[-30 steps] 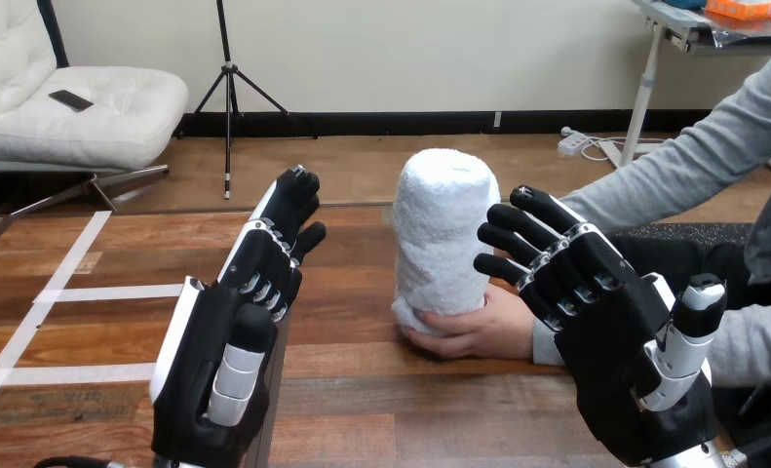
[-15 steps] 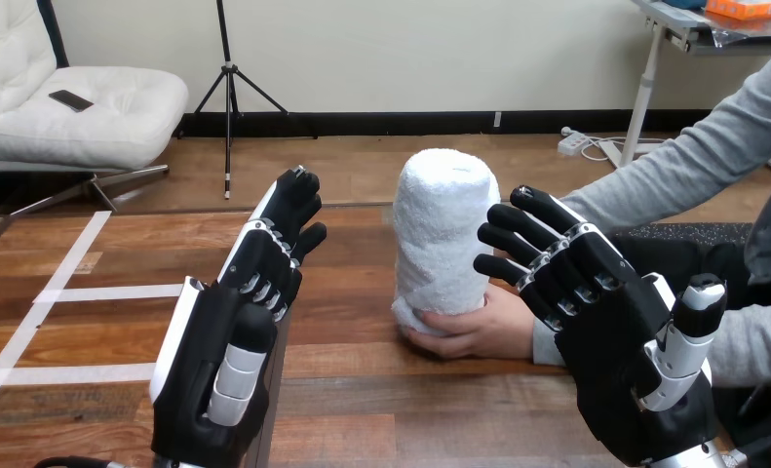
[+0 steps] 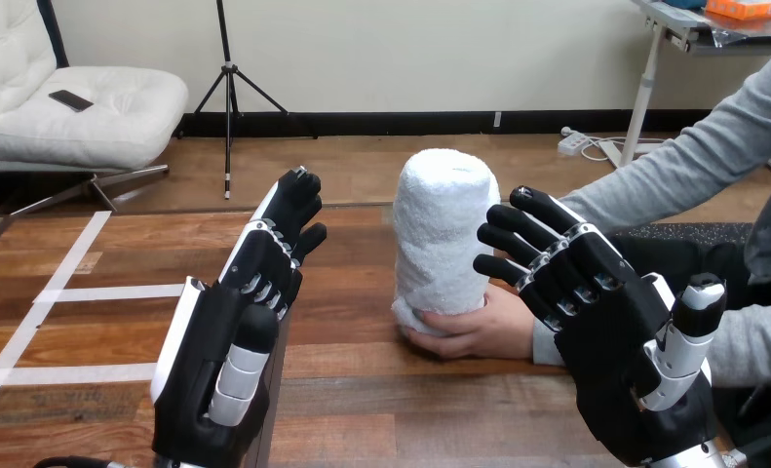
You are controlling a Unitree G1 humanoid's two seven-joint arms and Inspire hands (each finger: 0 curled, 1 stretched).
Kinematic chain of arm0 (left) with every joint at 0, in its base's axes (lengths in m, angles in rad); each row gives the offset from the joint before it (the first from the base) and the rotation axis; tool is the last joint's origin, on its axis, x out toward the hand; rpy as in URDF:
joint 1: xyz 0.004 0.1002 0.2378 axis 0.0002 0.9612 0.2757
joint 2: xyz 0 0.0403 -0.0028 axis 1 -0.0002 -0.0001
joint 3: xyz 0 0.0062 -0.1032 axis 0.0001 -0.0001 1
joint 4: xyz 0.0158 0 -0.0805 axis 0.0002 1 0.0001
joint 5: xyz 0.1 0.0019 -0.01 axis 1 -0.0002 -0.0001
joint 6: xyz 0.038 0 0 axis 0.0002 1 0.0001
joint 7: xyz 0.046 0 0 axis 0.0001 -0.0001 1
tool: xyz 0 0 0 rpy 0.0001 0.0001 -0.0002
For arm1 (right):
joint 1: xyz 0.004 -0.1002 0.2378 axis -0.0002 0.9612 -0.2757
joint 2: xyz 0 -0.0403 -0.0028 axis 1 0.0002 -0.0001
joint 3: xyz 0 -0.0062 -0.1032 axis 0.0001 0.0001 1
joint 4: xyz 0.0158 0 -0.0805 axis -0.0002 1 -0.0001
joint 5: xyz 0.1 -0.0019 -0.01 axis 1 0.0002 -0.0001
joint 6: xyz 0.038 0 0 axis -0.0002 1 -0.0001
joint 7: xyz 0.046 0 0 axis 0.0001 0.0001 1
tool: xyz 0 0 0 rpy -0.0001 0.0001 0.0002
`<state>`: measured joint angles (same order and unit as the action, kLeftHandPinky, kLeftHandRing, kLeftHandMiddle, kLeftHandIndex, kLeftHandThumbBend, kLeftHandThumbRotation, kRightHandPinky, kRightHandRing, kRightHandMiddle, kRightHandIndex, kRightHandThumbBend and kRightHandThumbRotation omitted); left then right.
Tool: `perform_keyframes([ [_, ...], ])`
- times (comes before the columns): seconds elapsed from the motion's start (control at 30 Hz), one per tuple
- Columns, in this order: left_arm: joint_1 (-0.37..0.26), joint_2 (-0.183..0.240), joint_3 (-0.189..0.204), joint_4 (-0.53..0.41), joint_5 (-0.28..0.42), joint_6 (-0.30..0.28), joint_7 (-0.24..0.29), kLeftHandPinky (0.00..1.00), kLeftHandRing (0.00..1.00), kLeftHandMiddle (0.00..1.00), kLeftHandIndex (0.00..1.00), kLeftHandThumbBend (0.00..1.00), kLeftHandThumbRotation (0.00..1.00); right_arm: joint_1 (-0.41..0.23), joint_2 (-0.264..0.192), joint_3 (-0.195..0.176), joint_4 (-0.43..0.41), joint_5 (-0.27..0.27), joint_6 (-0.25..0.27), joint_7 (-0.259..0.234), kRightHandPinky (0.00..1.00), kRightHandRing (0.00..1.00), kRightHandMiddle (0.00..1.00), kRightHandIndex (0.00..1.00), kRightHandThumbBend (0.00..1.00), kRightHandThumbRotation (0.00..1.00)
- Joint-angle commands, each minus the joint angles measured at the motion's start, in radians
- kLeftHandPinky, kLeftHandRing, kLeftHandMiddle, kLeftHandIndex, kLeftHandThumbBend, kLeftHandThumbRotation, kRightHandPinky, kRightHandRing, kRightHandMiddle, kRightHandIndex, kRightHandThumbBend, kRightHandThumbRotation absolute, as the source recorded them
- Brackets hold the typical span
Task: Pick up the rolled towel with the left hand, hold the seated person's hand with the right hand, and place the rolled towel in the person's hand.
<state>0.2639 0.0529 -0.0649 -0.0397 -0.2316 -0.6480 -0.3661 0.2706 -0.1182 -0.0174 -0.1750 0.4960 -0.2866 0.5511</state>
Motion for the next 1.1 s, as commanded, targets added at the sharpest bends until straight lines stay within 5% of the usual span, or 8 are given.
perform_keyframes([
  [0.0, -0.017, -0.006, -0.014, -0.043, -0.004, -0.002, 0.002, 0.93, 0.97, 0.95, 0.93, 0.89, 0.91, -0.043, -0.004, -0.016, -0.048, 0.013, -0.006, 0.004, 0.81, 0.85, 0.83, 0.83, 1.0, 1.0],
  [1.07, -0.021, -0.008, -0.012, -0.034, 0.009, -0.014, 0.011, 0.91, 0.96, 0.95, 0.94, 0.9, 0.92, -0.043, -0.003, -0.016, -0.052, 0.01, -0.002, -0.002, 0.81, 0.85, 0.84, 0.84, 0.99, 1.0],
])
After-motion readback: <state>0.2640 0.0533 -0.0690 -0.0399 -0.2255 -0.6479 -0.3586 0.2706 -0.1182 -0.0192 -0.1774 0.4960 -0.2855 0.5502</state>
